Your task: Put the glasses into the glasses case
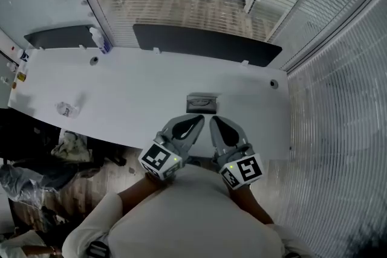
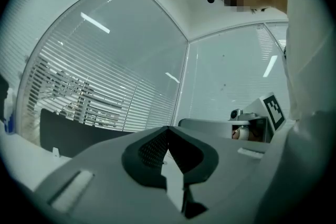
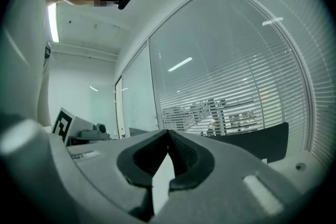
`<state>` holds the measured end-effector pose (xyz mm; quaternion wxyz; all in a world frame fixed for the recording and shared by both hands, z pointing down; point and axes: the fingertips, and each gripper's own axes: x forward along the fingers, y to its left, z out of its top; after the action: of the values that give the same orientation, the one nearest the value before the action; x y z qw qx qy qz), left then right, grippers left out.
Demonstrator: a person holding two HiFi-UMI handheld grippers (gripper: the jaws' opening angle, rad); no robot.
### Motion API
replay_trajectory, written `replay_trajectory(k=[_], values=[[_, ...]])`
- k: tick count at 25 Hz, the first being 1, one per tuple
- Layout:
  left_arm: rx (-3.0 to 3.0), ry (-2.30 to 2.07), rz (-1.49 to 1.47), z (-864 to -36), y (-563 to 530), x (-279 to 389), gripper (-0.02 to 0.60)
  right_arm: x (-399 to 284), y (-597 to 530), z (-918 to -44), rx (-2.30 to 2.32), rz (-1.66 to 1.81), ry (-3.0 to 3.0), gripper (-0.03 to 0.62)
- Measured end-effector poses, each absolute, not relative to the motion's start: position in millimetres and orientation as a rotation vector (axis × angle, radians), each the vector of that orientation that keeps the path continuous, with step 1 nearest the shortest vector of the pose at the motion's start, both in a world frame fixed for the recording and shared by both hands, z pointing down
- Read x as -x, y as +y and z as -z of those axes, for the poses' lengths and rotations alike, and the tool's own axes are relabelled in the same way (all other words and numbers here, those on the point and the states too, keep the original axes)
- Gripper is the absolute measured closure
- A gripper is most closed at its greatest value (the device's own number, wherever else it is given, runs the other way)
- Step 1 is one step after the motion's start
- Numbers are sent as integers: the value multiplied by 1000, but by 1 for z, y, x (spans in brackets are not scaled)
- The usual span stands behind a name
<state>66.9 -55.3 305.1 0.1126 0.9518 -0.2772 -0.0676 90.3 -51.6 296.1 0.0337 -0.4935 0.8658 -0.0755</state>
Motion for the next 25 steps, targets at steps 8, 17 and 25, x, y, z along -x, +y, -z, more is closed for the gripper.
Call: replay_trajectory(k=[8, 17, 25], values=[[-2744, -845, 188, -313, -60, -65, 578, -89, -54, -302, 1544, 218, 2697, 594], [-2723, -841, 171, -320, -63, -68, 578, -91, -58, -302, 1551, 217, 2692, 594], [-2703, -844, 170, -322, -66, -69, 578, -93, -61, -301, 1548, 225, 2692, 592]])
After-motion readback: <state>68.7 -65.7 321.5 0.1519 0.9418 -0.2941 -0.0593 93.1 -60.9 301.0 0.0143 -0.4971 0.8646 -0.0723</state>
